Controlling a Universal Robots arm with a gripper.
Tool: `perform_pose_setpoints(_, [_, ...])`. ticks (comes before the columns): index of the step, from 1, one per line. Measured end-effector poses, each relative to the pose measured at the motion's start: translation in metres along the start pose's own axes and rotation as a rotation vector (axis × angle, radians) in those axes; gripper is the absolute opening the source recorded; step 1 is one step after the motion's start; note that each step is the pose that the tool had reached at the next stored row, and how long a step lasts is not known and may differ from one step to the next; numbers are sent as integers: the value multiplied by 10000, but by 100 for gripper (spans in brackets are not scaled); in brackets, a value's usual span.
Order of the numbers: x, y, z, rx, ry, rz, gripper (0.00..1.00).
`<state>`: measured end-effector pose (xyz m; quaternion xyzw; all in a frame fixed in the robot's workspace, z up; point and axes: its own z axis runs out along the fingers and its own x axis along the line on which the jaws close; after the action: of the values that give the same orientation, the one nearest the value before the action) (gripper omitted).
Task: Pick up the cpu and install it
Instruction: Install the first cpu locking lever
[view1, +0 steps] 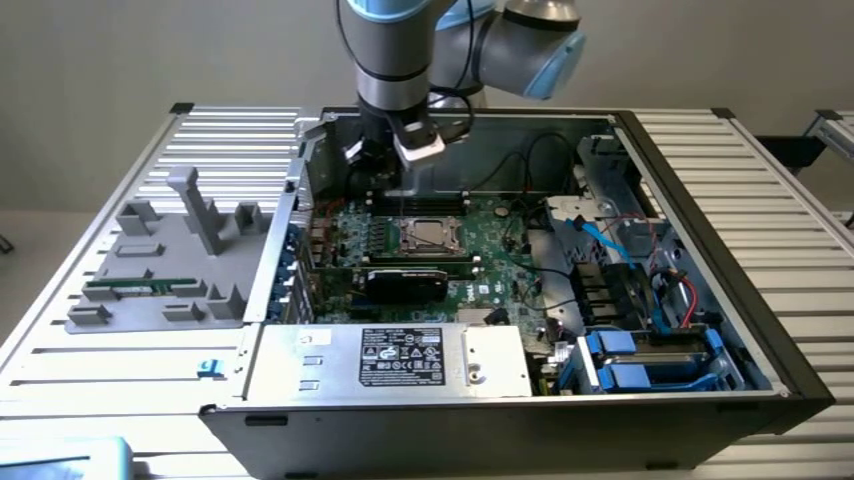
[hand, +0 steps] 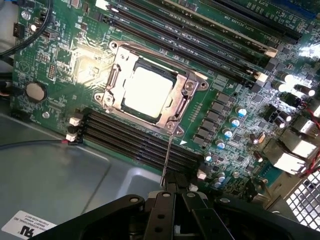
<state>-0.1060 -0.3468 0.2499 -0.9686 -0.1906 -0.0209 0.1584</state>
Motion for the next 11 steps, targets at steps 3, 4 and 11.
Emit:
perform_pose_setpoints(3, [21, 7, 0, -19, 47, 41, 11])
perform_pose_setpoints(4, [22, 7, 1, -25, 71, 60, 11])
perform_pose_setpoints(11, [17, 6, 4, -38, 96, 136, 11])
